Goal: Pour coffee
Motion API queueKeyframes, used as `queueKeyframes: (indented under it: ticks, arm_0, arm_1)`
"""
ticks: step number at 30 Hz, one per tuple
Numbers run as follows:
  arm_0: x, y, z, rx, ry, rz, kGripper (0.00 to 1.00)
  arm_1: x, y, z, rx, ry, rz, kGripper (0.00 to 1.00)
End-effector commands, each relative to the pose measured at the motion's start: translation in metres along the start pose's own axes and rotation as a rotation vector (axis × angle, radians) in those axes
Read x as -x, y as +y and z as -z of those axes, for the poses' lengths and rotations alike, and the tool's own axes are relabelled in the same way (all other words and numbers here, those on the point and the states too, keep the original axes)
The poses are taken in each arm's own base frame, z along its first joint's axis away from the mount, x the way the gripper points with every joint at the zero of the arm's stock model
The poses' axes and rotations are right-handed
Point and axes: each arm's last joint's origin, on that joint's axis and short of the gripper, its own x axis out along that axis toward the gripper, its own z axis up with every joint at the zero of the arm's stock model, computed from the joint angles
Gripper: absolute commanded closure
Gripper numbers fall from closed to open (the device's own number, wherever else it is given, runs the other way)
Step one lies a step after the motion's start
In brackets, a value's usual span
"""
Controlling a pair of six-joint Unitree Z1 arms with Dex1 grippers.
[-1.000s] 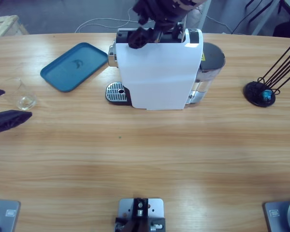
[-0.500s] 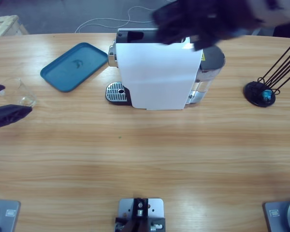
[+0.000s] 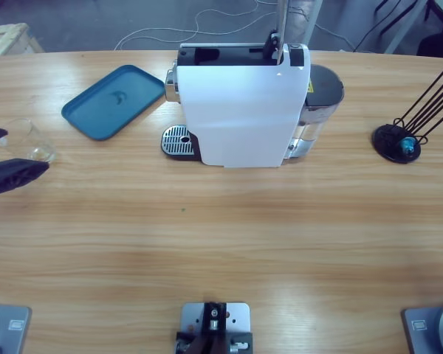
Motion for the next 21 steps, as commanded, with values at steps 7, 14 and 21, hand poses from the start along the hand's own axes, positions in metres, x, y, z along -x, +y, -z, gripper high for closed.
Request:
queueKeyframes:
  ticks: [7,14,21]
  arm_0:
    - [-0.009,-0.001,0.004,-0.006,0.036,-0.016,0.009]
    - [-0.006,-0.001,0.004,-0.005,0.027,-0.014,0.009]
    - [-0.005,-0.001,0.0,-0.005,0.02,-0.011,0.009]
  arm_1:
    - [-0.046,0.025,0.031,0.008,0.073,-0.095,1.0]
    - [-0.068,0.047,0.079,0.045,0.17,-0.129,1.0]
    - [-0.091,0.047,0.11,0.056,0.22,-0.161,1.0]
